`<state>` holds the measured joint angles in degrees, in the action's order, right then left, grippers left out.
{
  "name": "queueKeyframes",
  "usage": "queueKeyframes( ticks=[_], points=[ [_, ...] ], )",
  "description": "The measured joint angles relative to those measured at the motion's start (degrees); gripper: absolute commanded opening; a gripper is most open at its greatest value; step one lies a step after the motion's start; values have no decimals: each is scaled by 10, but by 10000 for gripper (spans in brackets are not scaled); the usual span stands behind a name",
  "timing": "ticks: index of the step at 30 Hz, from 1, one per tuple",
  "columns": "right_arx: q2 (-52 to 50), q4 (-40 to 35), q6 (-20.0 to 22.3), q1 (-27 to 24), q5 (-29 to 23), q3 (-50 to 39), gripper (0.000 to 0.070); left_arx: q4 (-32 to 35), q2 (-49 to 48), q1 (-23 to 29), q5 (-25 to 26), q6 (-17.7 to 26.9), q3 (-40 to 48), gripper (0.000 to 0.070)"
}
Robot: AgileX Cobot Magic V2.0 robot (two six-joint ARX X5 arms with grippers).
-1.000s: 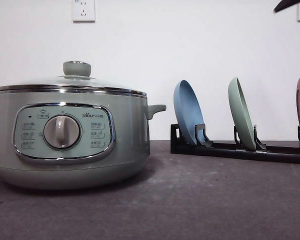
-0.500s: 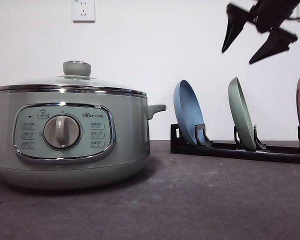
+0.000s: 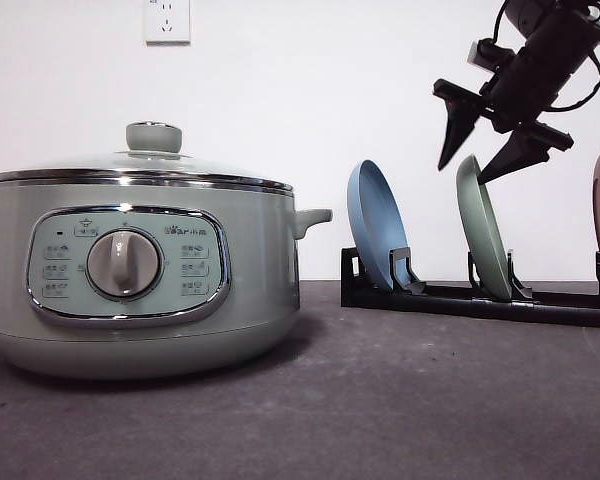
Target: Transfer potato from steamer to green plate
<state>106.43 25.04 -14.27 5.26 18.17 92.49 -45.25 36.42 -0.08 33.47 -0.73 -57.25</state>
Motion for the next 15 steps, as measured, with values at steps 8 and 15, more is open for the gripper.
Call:
queueKeyframes(
  ticks=[8,15],
  points=[
    [0,-17,-6,0,0,0,100,0,0,0,0,0,0,592],
    [0,-16,-18,0,10,0,7,0,0,0,0,0,0,592]
  ],
)
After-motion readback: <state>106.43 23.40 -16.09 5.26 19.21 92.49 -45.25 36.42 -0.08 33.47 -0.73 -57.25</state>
